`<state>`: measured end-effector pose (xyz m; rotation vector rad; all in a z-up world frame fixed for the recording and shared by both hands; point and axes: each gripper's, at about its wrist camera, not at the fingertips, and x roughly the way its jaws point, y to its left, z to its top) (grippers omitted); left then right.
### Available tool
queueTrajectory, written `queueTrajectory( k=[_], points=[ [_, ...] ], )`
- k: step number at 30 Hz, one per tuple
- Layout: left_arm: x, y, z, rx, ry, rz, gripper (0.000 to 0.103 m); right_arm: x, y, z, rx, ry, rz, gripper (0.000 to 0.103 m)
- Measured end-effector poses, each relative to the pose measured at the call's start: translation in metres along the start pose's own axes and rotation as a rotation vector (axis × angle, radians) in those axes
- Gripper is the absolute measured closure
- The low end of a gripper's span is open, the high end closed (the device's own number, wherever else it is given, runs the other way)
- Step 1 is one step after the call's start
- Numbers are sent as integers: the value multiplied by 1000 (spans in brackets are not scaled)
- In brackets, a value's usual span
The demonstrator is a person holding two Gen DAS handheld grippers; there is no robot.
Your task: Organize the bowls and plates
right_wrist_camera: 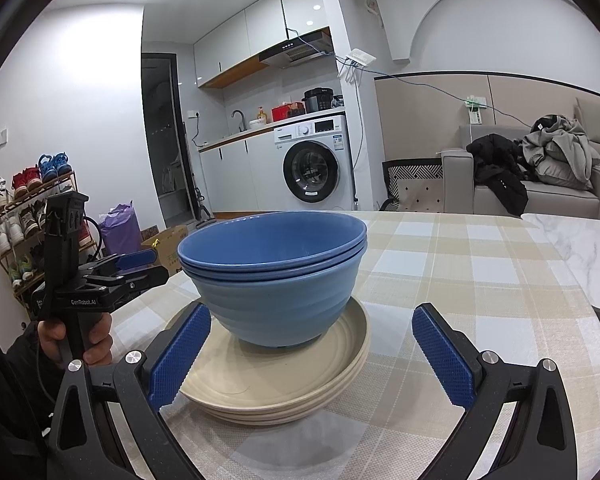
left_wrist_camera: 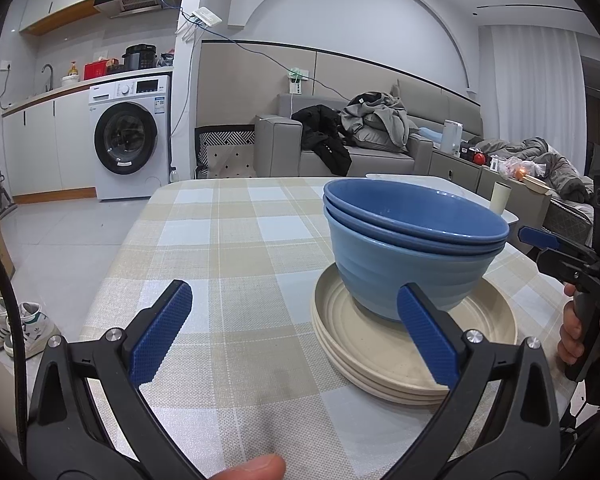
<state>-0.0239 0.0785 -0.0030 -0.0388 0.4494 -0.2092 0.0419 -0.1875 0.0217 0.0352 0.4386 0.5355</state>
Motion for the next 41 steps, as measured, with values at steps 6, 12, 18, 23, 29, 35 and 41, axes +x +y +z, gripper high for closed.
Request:
queueTrajectory(
  k=[6, 12, 18, 23, 29, 35, 41],
  points=[
    [0, 0, 0, 0, 0, 0, 1, 0, 0, 0, 1, -1, 1, 0],
    [0, 0, -1, 0, 0, 0, 1, 0, 1, 0, -1, 0, 1, 0],
    [0, 1, -1, 0, -1, -1, 1, 1, 2, -2, -3, 2, 3, 0],
    [0, 1, -1, 0, -1, -1, 1, 2, 3, -2, -1, 4, 4, 0],
    [0, 1, -1, -1, -1, -1, 1, 2, 2, -2, -1, 4, 5, 0],
    [0, 1, -1, -2, -1, -1, 1, 1, 2, -2, -1, 4, 4, 0],
    [0, 1, -1, -1, -2, -1, 1, 1, 2, -2, -1, 4, 4, 0]
  ],
)
